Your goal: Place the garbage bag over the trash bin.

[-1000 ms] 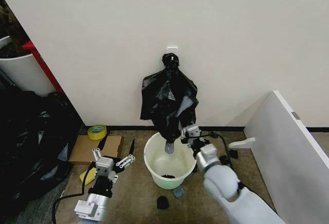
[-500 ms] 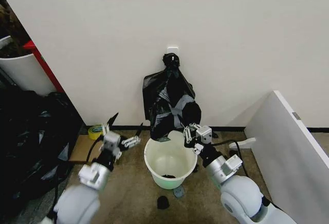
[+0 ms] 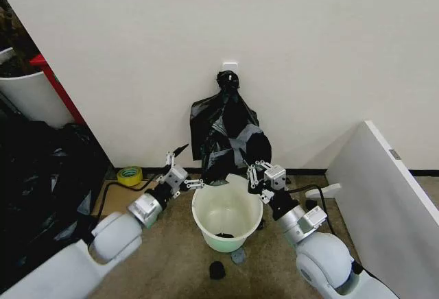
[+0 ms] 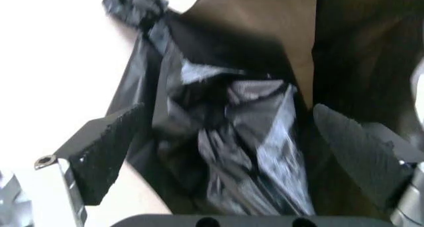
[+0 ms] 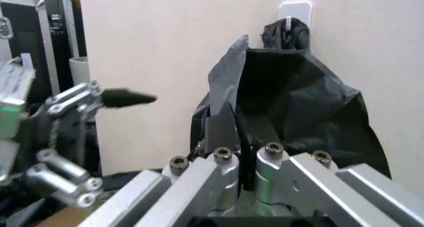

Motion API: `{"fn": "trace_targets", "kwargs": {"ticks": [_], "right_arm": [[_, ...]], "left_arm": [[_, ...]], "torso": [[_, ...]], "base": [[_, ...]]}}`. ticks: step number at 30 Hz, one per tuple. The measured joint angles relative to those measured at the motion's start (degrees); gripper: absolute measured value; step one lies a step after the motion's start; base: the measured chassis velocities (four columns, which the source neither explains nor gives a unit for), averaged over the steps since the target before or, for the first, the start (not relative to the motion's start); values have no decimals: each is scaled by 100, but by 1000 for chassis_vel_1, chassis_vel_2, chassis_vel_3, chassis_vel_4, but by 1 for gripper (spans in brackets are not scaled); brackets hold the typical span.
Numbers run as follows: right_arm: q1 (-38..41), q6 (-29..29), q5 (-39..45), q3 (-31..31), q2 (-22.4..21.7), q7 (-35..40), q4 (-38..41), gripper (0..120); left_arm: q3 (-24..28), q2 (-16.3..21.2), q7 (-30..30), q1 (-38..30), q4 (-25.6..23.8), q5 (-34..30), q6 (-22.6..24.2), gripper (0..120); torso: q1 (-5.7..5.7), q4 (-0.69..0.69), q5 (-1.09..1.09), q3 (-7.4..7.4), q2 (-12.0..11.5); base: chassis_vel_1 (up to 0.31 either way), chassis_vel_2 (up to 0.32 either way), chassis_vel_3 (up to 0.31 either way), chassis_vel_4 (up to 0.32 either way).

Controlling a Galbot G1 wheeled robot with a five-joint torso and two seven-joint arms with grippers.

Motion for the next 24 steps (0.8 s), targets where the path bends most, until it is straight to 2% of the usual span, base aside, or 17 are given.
{"fn": "trace_targets", "kwargs": {"ticks": [4, 5, 10, 15, 17, 21, 24], "right_arm": [[-18, -9, -4, 44, 32, 10, 39, 0], [-18, -9, -4, 44, 32, 10, 39, 0], [-66, -13, -6, 118, 46, 16, 81, 0], [-144, -13, 1, 228, 50, 18, 122, 0], [-173, -13, 13, 267, 60, 21, 146, 0], [-174, -16, 30, 276, 61, 28, 161, 0], [-183, -19, 41, 289, 56, 32, 173, 0]], "left_arm": [[724, -60, -1, -794, 223, 79, 152, 100], [724, -60, -1, -794, 223, 79, 152, 100], [1428, -117, -25, -1333, 445, 221, 312, 99], [1774, -320, -149, -1660, 669, 320, 488, 98], [1916, -443, -230, -1803, 788, 344, 574, 94], [2000, -523, -313, -1875, 899, 445, 703, 84], [2015, -542, -438, -1871, 923, 685, 945, 70]], "torso": [[0, 0, 0, 0, 0], [0, 0, 0, 0, 0], [0, 0, -1, 0, 0], [0, 1, -2, 0, 0], [0, -2, 1, -1, 0], [0, 0, -1, -1, 0], [0, 1, -1, -1, 0]], "base": [[0, 0, 0, 0], [0, 0, 0, 0], [0, 0, 0, 0], [0, 0, 0, 0], [0, 0, 0, 0], [0, 0, 0, 0], [0, 0, 0, 0]]}}
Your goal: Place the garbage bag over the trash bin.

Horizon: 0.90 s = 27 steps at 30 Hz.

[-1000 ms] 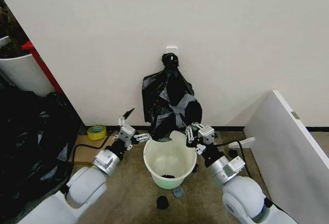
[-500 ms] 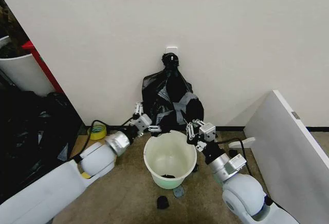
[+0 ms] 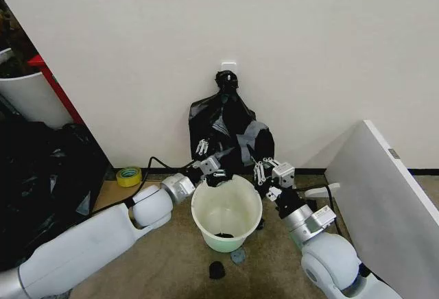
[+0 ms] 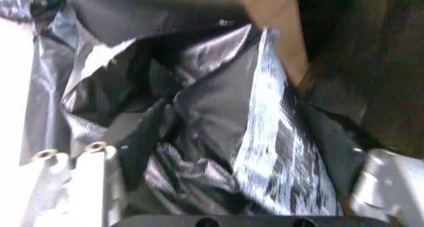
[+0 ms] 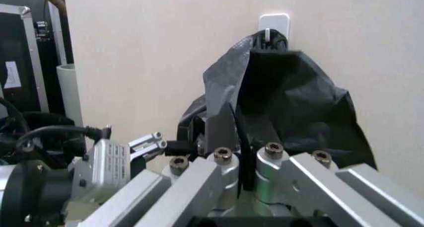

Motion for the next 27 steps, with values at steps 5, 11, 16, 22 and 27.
{"fn": "trace_targets", "kwargs": {"ticks": [5, 11, 16, 22, 27], "right_arm": [[-2, 0, 2, 5, 3, 2, 1, 0], [14, 1, -7, -19, 11, 3, -46, 0], [3, 8, -21, -33, 16, 2, -61, 0], [-103, 11, 109, 10, 50, 63, -30, 0], [-272, -45, 344, 138, 69, 133, 181, 0]], "left_arm": [[-10, -21, -80, 46, -10, 68, 107, 54], [-46, -45, -191, 78, -36, 66, 110, 33], [-127, -55, -310, 150, -56, 56, 87, 14], [-469, -60, -658, 469, -261, -304, -38, 0], [-1020, -35, -881, 971, -674, -957, -92, 0]], "torso": [[0, 0, 0, 0, 0], [0, -1, 1, 0, 0], [0, -1, 0, 0, 0], [0, -1, 0, 0, 0], [-1, -1, 0, 0, 0]], "base": [[0, 0, 0, 0], [0, 0, 0, 0], [0, 0, 0, 0], [0, 0, 0, 0], [0, 0, 0, 0]]}}
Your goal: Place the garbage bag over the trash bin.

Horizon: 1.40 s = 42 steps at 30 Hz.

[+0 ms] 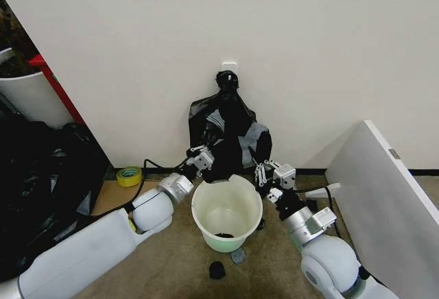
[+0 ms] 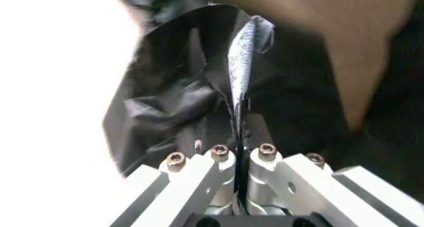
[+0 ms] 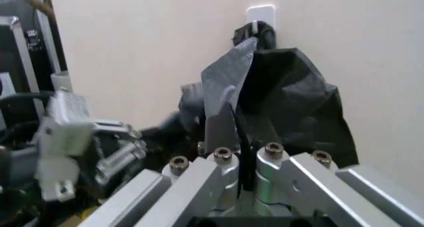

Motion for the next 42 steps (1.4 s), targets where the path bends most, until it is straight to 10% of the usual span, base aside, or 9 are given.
{"fn": "trace_targets", "kwargs": {"ticks": [20, 42], "right_arm": [[-781, -1228, 2550, 803, -26, 666, 1505, 0], [-2025, -1458, 3446, 1695, 16, 949, 1486, 0]], "left_arm": [[-1365, 524, -107, 930, -2241, -2678, 397, 0], [-962, 230, -286, 1149, -2578, -3192, 725, 0]], "torso": [[-1, 2, 0, -1, 0], [0, 0, 1, 0, 0]], "base": [[0, 0, 0, 0], [0, 0, 0, 0]]}}
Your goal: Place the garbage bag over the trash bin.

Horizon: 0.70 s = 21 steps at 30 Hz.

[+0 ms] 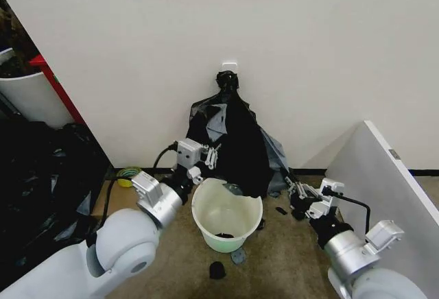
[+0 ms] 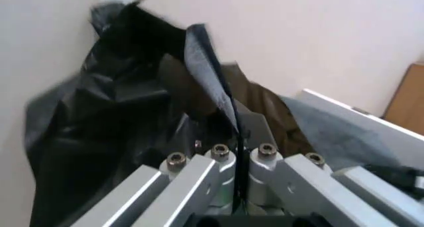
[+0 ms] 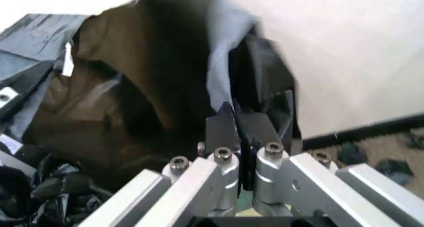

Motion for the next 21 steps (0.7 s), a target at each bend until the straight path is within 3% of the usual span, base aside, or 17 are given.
{"fn": "trace_targets", "kwargs": {"ticks": [10, 21], "right_arm": [[-142, -70, 191, 163, -19, 108, -6, 0], [-23, -293, 1260, 1064, -386, 395, -10, 0]], "left_arm": [[-29, -148, -91, 447, -94, -59, 70, 0], [140, -183, -369, 174, -296, -598, 311, 0]], "torso": [[0, 1, -1, 0, 0], [0, 0, 0, 0, 0]], "base": [[0, 0, 0, 0], [0, 0, 0, 0]]}}
